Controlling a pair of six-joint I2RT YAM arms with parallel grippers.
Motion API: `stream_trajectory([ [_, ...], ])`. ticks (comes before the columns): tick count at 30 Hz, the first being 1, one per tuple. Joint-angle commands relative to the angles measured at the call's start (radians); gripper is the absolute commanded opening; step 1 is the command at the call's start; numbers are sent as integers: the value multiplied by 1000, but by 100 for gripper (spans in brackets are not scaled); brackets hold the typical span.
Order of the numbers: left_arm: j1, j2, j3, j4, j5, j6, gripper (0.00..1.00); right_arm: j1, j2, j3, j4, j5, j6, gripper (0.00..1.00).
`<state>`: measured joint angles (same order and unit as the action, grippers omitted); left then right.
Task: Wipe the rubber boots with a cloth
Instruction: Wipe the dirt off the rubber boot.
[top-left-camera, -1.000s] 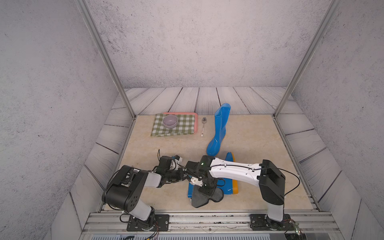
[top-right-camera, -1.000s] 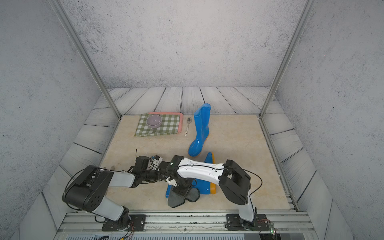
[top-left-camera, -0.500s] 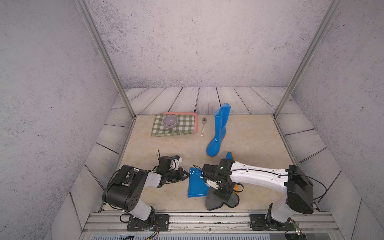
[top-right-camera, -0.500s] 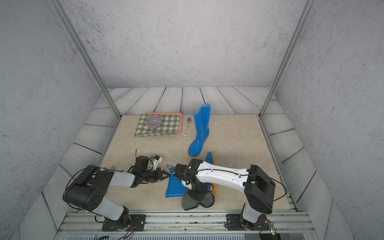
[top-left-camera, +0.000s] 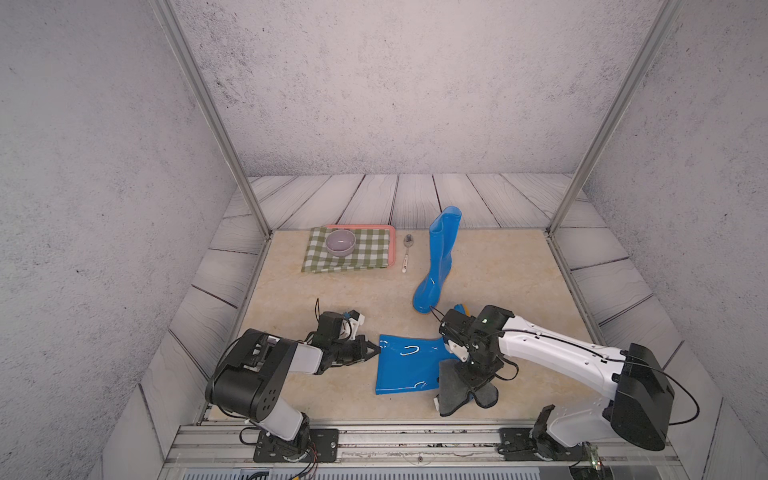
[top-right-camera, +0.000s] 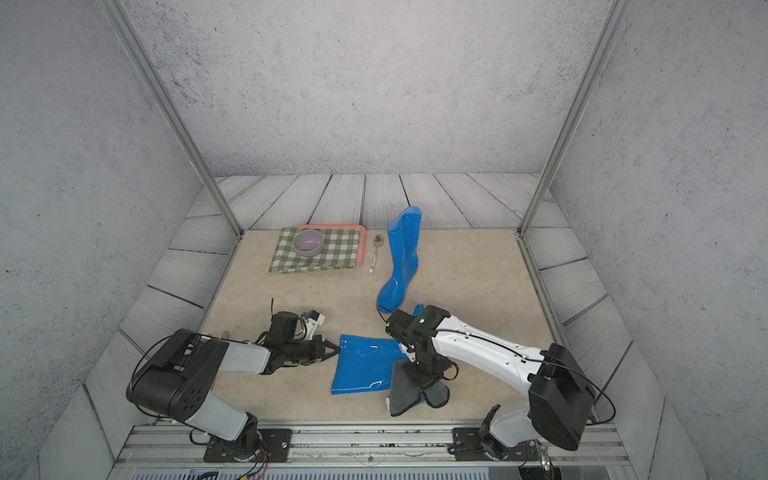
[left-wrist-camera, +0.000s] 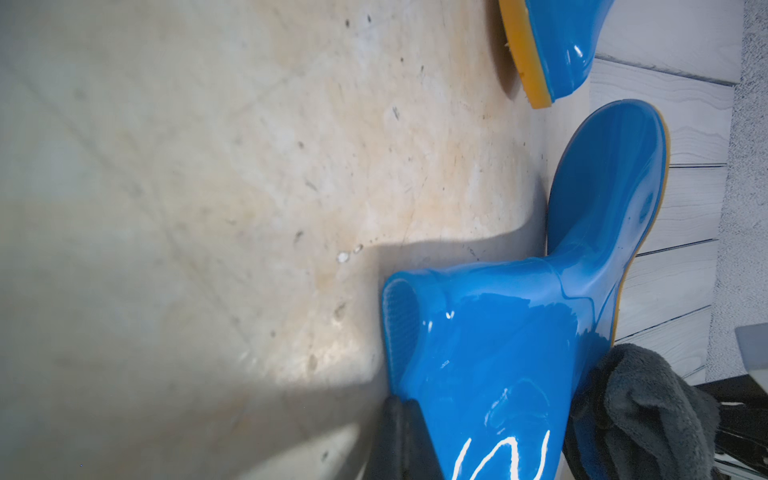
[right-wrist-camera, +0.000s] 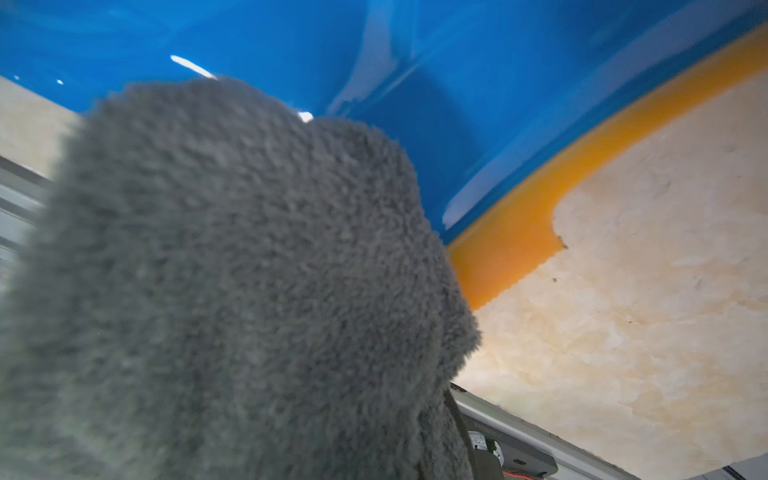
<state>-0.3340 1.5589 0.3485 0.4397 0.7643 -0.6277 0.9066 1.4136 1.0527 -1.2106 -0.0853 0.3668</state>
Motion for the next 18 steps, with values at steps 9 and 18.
stream_trajectory([
  [9,4,23,6,14,0,20,0,19,-21,81,106,-2,21,0],
  [18,4,9,8,-2,-7,25,0,86,127,134,201,-25,-1,0],
])
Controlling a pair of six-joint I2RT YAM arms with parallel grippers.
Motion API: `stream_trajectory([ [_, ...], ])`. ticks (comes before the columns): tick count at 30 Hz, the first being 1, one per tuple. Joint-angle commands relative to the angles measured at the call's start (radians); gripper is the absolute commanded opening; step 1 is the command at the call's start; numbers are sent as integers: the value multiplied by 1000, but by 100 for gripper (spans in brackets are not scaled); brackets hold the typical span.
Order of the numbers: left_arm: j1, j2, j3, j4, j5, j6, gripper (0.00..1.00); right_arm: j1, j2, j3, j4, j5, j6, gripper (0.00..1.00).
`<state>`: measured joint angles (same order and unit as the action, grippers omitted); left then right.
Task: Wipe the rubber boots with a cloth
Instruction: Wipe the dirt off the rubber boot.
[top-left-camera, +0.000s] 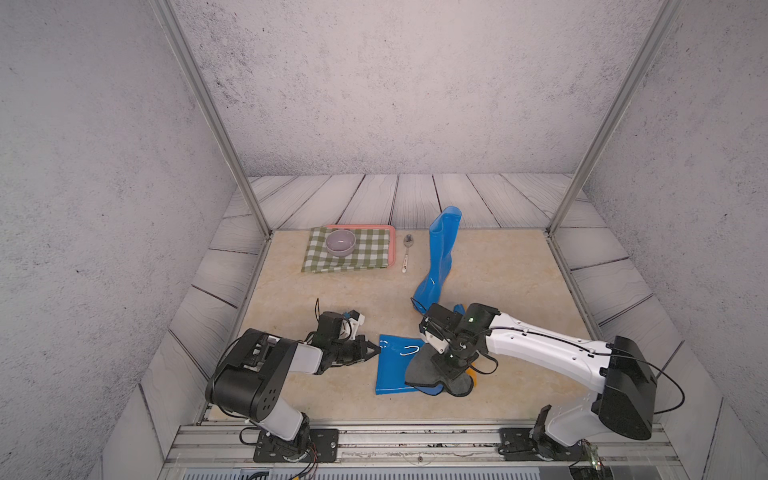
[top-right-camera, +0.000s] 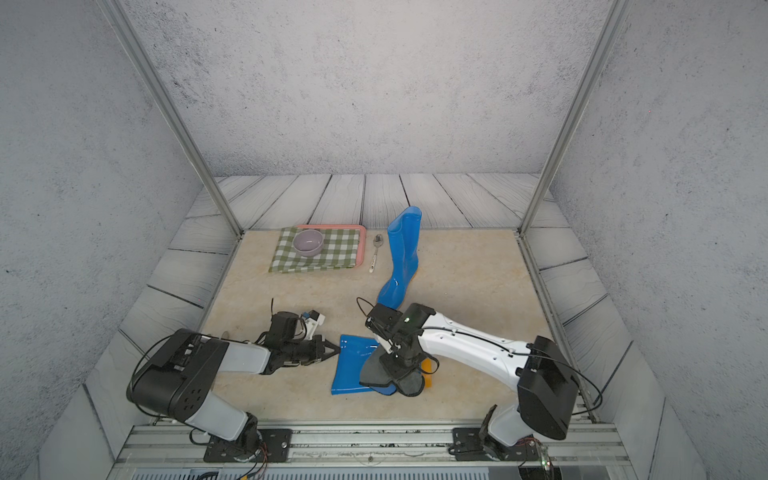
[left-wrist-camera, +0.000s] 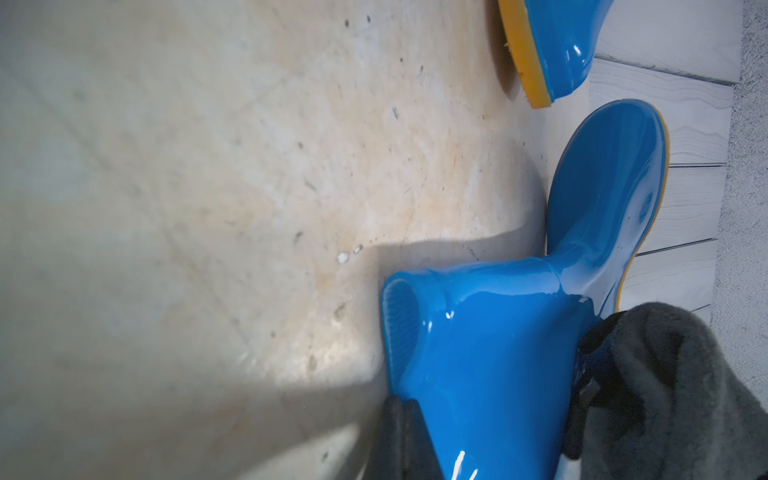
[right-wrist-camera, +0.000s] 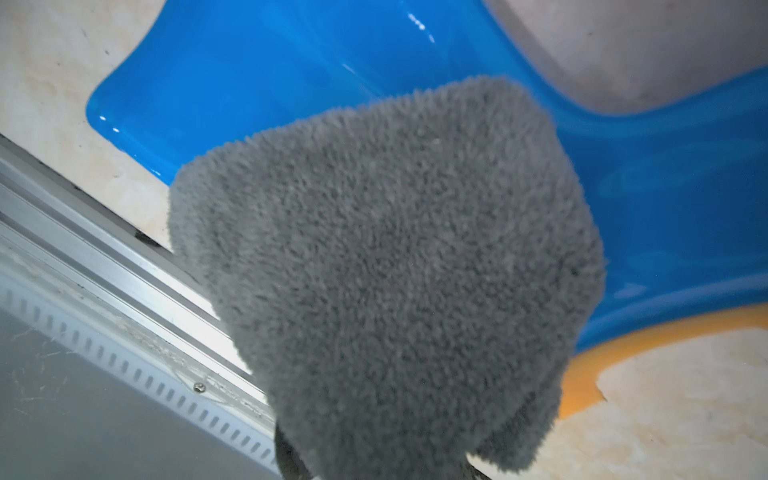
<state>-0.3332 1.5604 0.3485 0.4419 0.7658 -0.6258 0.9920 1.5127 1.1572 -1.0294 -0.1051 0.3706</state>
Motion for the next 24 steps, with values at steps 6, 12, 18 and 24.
stream_trajectory([
  [6,3,7,12,-19,-16,31,0,-24,52,47,-4,38,-39,0],
  [12,3,-4,10,-29,-24,37,0,-92,60,52,-14,42,-76,0],
  [18,4,1,17,-34,-28,44,0,-177,60,51,-17,47,-115,0],
  [24,3,14,22,-34,-26,46,0,-265,76,78,0,46,-157,0],
])
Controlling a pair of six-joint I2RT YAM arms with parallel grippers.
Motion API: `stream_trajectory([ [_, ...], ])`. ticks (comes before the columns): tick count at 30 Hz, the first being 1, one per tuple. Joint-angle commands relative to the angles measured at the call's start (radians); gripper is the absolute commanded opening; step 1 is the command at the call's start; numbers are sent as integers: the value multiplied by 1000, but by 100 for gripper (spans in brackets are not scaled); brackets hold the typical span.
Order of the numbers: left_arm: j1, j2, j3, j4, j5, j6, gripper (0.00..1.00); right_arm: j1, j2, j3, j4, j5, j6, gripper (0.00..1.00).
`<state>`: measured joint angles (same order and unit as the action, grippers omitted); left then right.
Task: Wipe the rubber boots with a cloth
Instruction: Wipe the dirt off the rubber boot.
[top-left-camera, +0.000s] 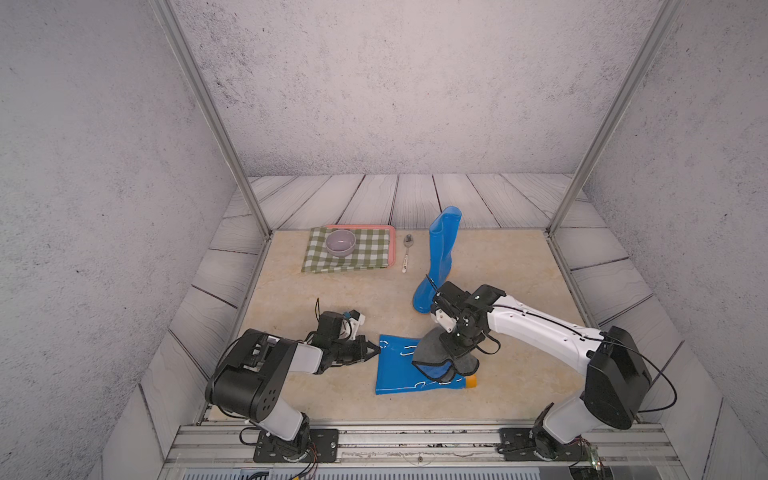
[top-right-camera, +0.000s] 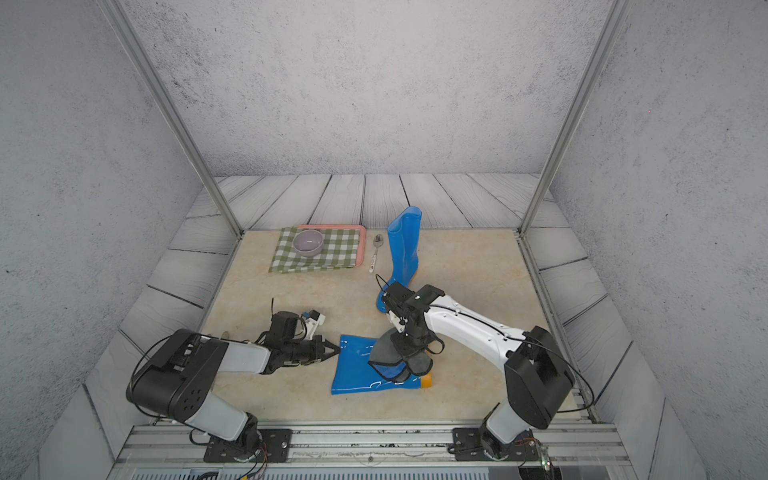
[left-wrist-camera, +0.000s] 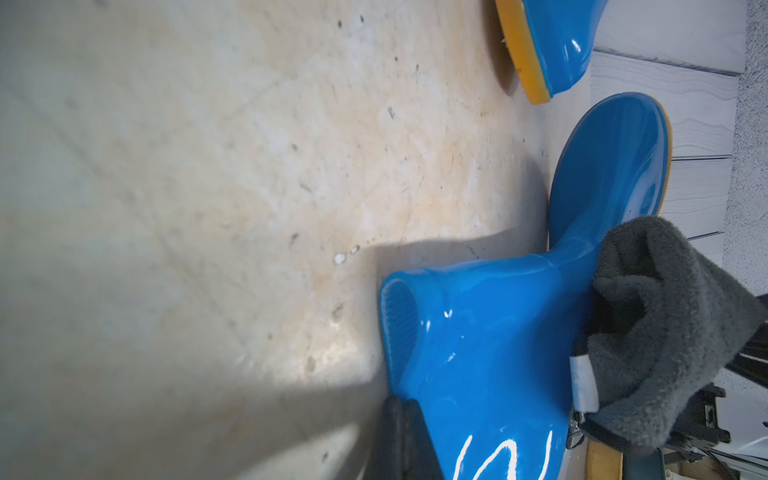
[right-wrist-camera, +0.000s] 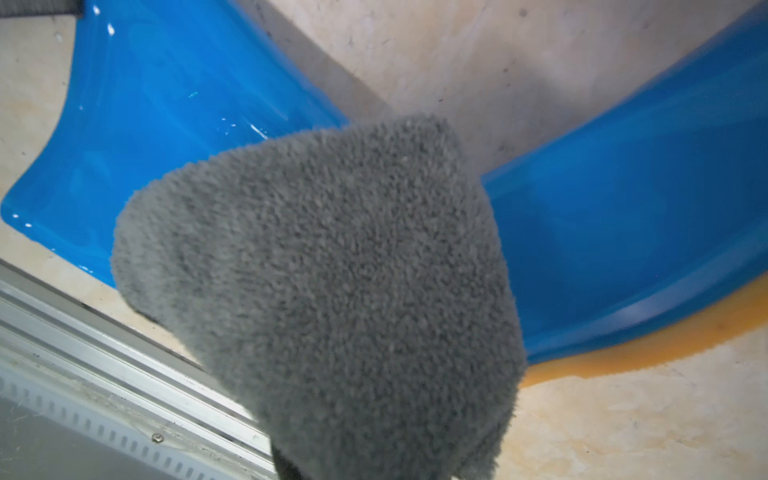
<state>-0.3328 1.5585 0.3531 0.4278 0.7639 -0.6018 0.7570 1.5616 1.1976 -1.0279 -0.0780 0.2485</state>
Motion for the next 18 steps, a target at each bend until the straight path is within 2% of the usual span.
stream_trajectory([
  [1,4,18,19,-18,-25,21,0,-45,34,47,4,21,-42,0],
  [18,3,12,16,-13,-26,26,0,-229,195,252,57,10,-125,0],
])
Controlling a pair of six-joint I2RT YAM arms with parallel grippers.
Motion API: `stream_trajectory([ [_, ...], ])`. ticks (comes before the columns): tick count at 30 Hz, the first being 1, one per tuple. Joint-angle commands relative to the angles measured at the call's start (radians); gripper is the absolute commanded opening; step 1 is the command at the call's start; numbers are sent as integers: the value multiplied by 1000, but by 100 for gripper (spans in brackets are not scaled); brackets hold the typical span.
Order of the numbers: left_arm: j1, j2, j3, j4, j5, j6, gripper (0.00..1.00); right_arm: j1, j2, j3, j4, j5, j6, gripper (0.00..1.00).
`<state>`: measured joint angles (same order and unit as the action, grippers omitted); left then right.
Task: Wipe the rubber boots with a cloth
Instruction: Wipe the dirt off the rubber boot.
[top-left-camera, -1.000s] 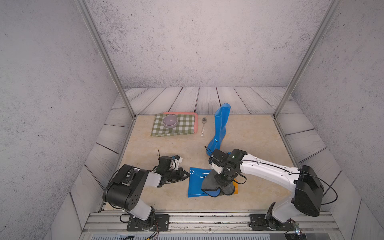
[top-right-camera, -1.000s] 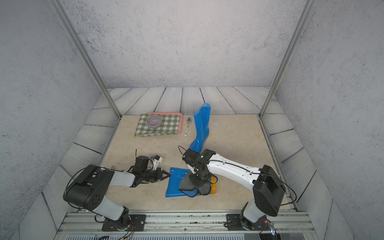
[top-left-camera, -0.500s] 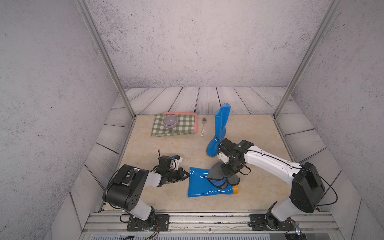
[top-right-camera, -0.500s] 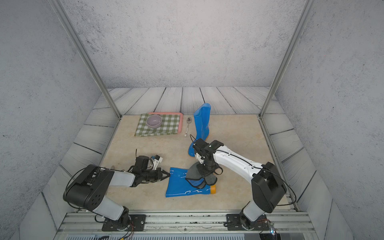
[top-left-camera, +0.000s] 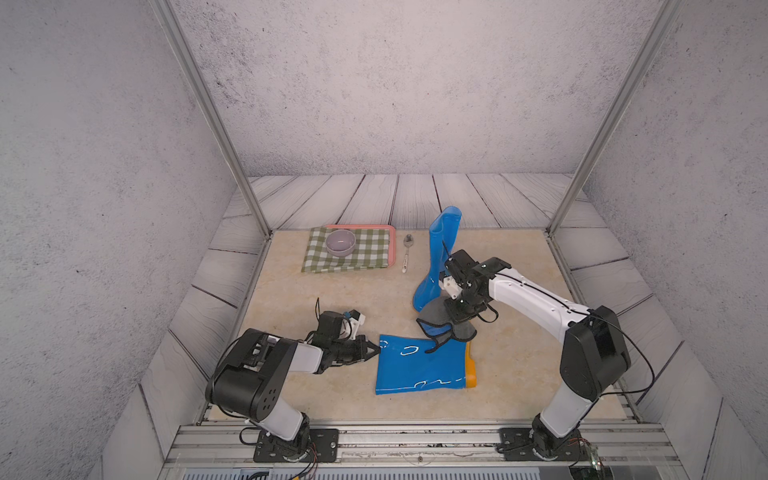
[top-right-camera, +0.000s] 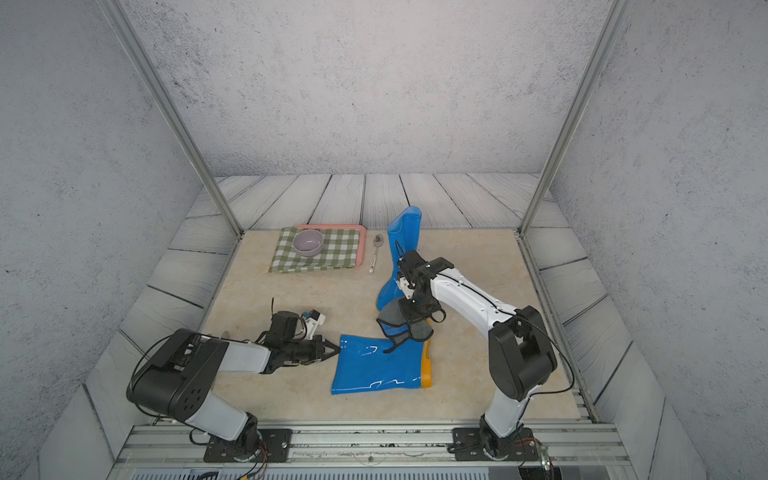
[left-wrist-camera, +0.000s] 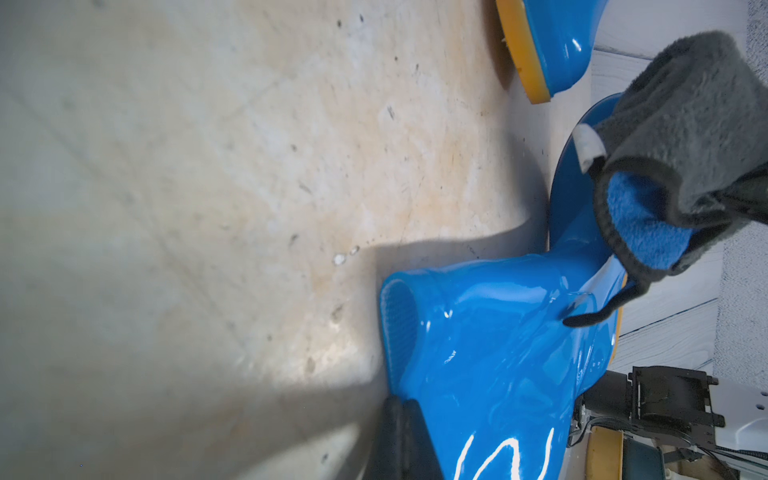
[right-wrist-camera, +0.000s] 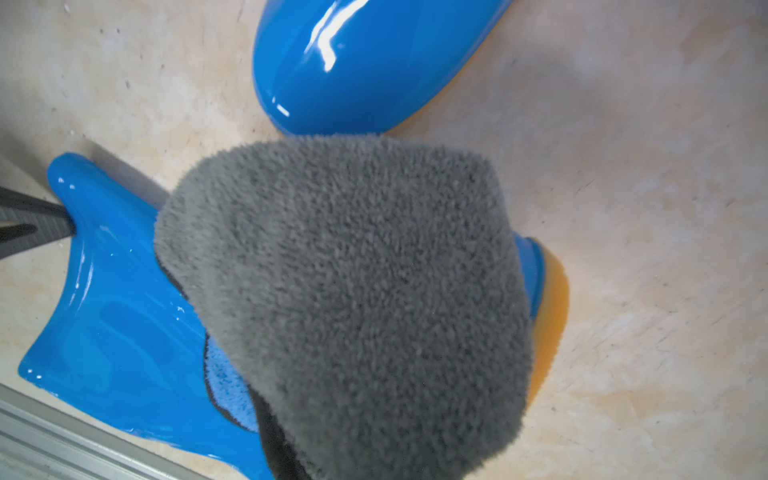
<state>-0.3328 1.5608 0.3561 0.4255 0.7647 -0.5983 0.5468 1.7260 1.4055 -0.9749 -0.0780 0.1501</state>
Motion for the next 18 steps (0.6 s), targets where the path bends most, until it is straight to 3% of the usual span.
stream_trajectory([
  [1,3,10,13,-11,-28,23,0,-27,39,57,2,10,-31,0],
  [10,3,19,14,-6,-27,21,0,-90,81,134,-5,31,-56,0],
  [18,3,28,15,5,-21,15,0,-89,-7,144,-35,78,-66,0],
])
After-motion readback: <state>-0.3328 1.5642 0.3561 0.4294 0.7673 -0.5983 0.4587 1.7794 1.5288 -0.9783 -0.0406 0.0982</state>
